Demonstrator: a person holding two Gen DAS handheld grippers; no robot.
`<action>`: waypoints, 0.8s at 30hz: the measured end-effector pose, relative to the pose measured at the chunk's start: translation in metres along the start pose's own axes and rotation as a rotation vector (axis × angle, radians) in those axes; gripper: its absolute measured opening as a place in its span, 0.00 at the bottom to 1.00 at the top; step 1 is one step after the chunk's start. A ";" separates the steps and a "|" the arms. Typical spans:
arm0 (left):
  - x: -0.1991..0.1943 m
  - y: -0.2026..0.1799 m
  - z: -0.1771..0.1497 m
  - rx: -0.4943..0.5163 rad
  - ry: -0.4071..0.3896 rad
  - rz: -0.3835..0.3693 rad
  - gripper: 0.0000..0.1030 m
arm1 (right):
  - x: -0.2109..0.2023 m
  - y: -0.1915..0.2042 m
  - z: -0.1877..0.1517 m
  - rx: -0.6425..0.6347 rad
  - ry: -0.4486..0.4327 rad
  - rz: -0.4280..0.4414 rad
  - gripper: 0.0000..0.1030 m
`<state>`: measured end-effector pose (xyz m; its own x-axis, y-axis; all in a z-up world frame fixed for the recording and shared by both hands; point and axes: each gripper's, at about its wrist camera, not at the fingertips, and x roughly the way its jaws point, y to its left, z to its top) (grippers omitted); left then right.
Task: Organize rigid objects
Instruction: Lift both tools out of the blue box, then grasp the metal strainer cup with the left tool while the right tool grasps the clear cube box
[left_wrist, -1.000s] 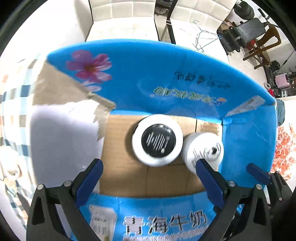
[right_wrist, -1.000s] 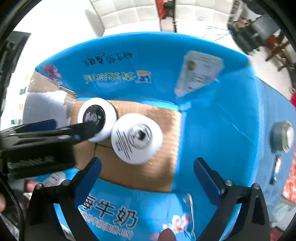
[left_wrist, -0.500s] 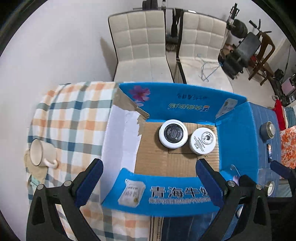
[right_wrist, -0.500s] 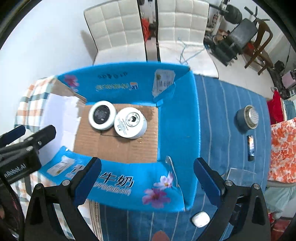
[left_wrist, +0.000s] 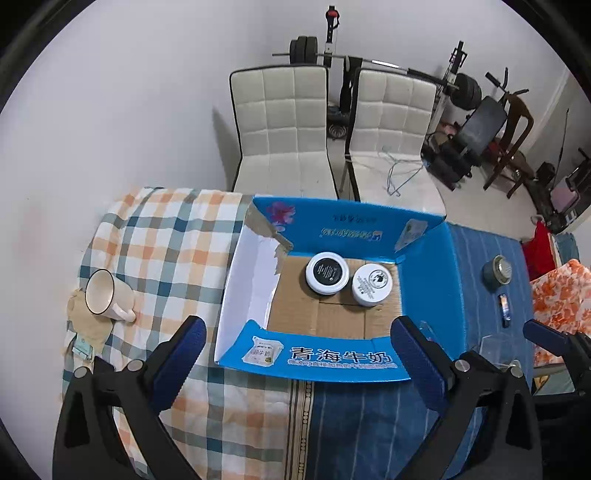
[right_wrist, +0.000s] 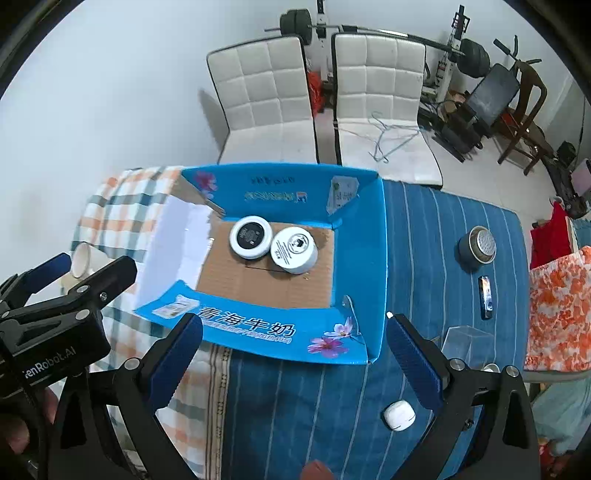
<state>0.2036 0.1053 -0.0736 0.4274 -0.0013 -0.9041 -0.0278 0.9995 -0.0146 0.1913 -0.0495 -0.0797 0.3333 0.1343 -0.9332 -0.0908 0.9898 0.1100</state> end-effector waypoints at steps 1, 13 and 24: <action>-0.003 -0.001 0.000 -0.002 -0.005 0.000 0.99 | -0.005 0.000 -0.001 -0.001 -0.005 0.009 0.99; 0.005 -0.104 -0.003 0.138 -0.001 -0.070 0.99 | -0.016 -0.110 -0.036 0.175 0.015 -0.064 0.99; 0.111 -0.223 -0.010 0.306 0.091 0.049 0.99 | 0.128 -0.291 -0.114 0.525 0.346 -0.158 0.99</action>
<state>0.2480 -0.1185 -0.1747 0.3497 0.0579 -0.9351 0.2325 0.9615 0.1465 0.1536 -0.3258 -0.2698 -0.0243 0.0485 -0.9985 0.4351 0.8998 0.0331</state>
